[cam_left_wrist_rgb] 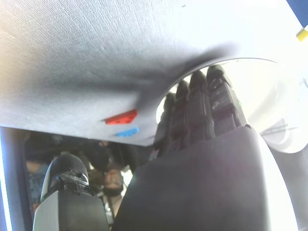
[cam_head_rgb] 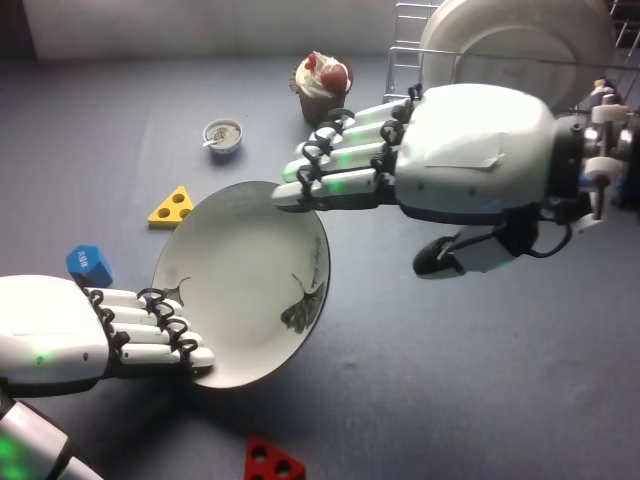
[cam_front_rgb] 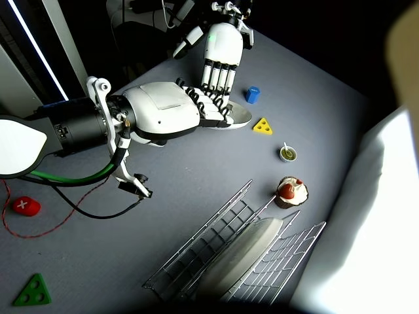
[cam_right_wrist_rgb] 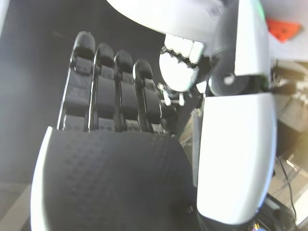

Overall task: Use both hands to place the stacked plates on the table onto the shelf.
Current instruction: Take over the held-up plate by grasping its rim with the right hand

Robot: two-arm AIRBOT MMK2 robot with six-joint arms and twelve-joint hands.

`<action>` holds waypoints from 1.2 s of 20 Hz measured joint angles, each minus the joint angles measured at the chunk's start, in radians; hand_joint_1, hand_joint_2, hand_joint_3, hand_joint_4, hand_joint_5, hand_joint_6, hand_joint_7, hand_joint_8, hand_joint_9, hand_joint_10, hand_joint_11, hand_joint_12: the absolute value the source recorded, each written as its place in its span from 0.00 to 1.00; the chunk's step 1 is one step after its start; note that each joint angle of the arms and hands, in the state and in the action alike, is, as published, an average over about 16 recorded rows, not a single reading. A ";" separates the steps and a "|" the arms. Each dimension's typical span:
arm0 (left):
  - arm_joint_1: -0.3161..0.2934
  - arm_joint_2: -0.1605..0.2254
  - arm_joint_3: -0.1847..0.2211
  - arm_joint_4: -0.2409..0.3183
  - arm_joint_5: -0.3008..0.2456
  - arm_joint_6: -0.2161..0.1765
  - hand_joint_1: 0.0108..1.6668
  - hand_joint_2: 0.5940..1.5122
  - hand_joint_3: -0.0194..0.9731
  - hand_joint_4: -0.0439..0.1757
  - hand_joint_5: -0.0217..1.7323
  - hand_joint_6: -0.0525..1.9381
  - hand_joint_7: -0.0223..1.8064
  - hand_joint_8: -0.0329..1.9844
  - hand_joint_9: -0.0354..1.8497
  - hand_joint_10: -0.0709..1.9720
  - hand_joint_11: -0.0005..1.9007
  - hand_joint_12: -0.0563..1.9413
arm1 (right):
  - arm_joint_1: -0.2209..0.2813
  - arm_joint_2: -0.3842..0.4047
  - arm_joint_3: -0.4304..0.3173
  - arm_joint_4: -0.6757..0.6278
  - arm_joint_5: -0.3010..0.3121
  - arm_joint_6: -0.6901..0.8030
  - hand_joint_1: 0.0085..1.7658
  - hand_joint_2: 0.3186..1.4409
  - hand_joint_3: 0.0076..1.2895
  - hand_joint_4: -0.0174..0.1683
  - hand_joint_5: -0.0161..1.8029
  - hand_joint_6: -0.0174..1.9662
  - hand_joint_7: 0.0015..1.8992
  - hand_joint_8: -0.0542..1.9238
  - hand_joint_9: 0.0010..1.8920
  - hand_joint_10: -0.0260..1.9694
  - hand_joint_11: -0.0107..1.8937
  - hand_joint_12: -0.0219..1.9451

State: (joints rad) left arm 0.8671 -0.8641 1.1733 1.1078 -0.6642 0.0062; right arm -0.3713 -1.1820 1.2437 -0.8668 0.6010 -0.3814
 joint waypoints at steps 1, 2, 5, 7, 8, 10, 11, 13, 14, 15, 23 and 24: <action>0.000 0.000 0.001 0.000 0.000 0.000 0.07 0.39 0.01 0.18 0.06 0.01 0.07 0.01 0.08 0.03 0.06 0.02 | -0.004 -0.006 -0.004 0.006 -0.004 -0.012 0.67 0.50 0.01 0.11 0.14 0.01 0.13 0.03 0.14 0.01 0.17 0.02; 0.001 0.000 0.001 0.000 -0.001 0.000 0.07 0.39 0.01 0.18 0.06 0.01 0.07 0.01 0.08 0.03 0.05 0.02 | -0.007 -0.014 -0.007 0.013 -0.009 -0.023 0.68 0.50 0.01 0.12 0.14 0.01 0.13 0.03 0.14 0.01 0.17 0.02; 0.001 -0.001 0.004 0.000 -0.002 0.000 0.06 0.39 0.01 0.18 0.06 0.01 0.07 0.01 0.08 0.03 0.05 0.02 | -0.014 -0.040 -0.010 0.039 -0.026 -0.058 0.71 0.51 0.01 0.12 0.13 0.01 0.12 0.03 0.12 0.01 0.16 0.02; 0.002 -0.001 0.005 0.000 -0.003 0.000 0.06 0.39 0.01 0.18 0.06 0.02 0.07 0.01 0.08 0.03 0.05 0.02 | -0.018 -0.060 -0.008 0.057 -0.040 -0.080 0.71 0.51 0.01 0.12 0.13 0.01 0.11 0.03 0.12 0.01 0.15 0.02; 0.002 -0.001 0.006 0.000 -0.004 0.000 0.06 0.39 0.01 0.18 0.06 0.02 0.07 0.01 0.08 0.03 0.05 0.02 | -0.020 -0.071 -0.006 0.065 -0.047 -0.091 0.71 0.52 0.01 0.12 0.13 0.01 0.11 0.03 0.12 0.01 0.15 0.02; 0.002 -0.002 0.008 0.000 -0.005 0.000 0.06 0.39 0.01 0.18 0.06 0.02 0.07 0.01 0.08 0.03 0.05 0.02 | -0.026 -0.093 0.000 0.078 -0.061 -0.111 0.71 0.52 0.01 0.12 0.13 0.01 0.11 0.03 0.11 0.01 0.15 0.02; 0.002 -0.002 0.009 0.000 -0.006 0.000 0.06 0.39 0.01 0.18 0.06 0.02 0.07 0.01 0.08 0.03 0.05 0.02 | -0.030 -0.105 0.004 0.084 -0.067 -0.119 0.70 0.52 0.01 0.12 0.13 0.01 0.11 0.03 0.11 0.01 0.14 0.02; 0.002 -0.003 0.011 -0.001 -0.007 0.000 0.05 0.39 0.01 0.18 0.06 0.02 0.07 0.01 0.08 0.03 0.05 0.02 | -0.040 -0.127 0.014 0.099 -0.078 -0.136 0.70 0.53 0.01 0.12 0.14 0.01 0.11 0.03 0.11 0.01 0.14 0.02; 0.002 -0.003 0.012 -0.001 -0.008 0.000 0.05 0.39 0.01 0.18 0.06 0.02 0.07 0.01 0.08 0.03 0.05 0.02 | -0.045 -0.138 0.019 0.108 -0.083 -0.144 0.70 0.53 0.01 0.12 0.14 0.01 0.11 0.03 0.12 0.01 0.14 0.03; 0.002 -0.003 0.013 -0.002 -0.008 0.000 0.05 0.39 0.01 0.18 0.06 0.02 0.07 0.01 0.08 0.03 0.05 0.02 | -0.050 -0.149 0.025 0.116 -0.088 -0.150 0.70 0.53 0.01 0.12 0.15 0.01 0.12 0.03 0.12 0.01 0.15 0.03; 0.002 -0.005 0.018 -0.010 -0.014 -0.001 0.05 0.39 0.01 0.18 0.06 0.02 0.07 0.01 0.08 0.03 0.05 0.02 | -0.085 -0.231 0.063 0.211 -0.095 -0.226 0.74 0.55 0.01 0.11 0.30 0.02 0.26 0.03 0.25 0.02 0.25 0.07; 0.003 -0.005 0.019 -0.011 -0.014 -0.001 0.05 0.39 0.01 0.18 0.06 0.02 0.07 0.01 0.08 0.03 0.05 0.02 | -0.088 -0.239 0.066 0.225 -0.091 -0.237 0.74 0.55 0.01 0.11 0.32 0.03 0.28 0.03 0.27 0.02 0.27 0.08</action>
State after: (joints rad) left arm 0.8699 -0.8695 1.1923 1.0969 -0.6783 0.0051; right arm -0.4591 -1.4211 1.3098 -0.6417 0.5102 -0.6183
